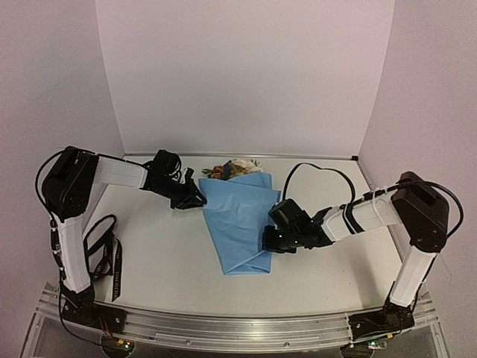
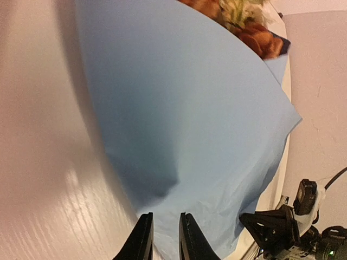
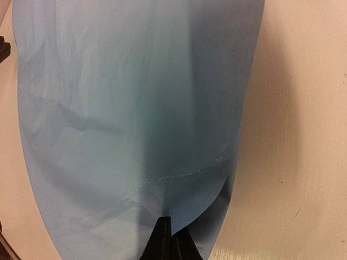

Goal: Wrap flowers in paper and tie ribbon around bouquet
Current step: Press the fold line of the folded wrapping paper.

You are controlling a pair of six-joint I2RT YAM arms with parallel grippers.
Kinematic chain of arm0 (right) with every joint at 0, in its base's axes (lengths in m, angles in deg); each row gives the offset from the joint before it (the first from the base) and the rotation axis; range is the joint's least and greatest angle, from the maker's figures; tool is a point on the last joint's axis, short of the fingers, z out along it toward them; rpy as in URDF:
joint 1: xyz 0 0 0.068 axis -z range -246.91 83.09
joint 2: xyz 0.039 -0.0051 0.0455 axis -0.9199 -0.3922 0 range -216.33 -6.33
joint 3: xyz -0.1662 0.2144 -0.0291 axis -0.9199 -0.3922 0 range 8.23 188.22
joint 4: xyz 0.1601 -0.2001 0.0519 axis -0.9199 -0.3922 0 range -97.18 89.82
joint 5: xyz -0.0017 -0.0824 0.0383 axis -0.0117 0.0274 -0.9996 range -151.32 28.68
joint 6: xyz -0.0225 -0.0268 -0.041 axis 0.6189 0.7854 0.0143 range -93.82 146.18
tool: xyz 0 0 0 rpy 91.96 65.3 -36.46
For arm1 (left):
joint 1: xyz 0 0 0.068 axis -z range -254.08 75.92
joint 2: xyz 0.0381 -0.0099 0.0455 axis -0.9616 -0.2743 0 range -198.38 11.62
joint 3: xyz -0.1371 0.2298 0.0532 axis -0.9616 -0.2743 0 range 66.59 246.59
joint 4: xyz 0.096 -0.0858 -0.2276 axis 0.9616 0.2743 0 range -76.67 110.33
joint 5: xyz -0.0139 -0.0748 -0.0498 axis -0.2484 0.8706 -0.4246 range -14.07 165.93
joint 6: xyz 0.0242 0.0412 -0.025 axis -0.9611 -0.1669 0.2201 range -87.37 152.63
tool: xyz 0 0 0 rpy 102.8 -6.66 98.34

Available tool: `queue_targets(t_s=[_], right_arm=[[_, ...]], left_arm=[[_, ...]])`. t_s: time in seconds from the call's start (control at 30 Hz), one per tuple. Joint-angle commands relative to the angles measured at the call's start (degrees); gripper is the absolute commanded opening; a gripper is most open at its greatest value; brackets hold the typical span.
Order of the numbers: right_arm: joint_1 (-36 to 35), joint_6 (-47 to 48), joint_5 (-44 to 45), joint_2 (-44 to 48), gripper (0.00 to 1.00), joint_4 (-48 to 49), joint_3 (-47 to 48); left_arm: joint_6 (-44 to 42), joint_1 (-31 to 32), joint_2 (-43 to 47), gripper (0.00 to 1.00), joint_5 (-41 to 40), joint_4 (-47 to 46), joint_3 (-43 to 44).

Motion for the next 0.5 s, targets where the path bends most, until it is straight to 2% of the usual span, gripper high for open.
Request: queue_targets(t_s=[0.0,0.23,0.47], right_arm=[[0.0,-0.2,1.8,3.1,0.00,-0.4,0.6],[0.0,-0.5,2.9,4.3,0.00,-1.5,-0.3],[-0.1,0.8,1.9,5.7,0.08,-3.2,-2.2]], left_arm=[[-1.3,6.6,7.3,0.17,0.5,0.4,-3.1],[-0.6,15.3,3.2,0.15,2.7,-2.9,-3.2],[-0.5,17.1,-2.3,0.14,2.6,-1.6,0.3]])
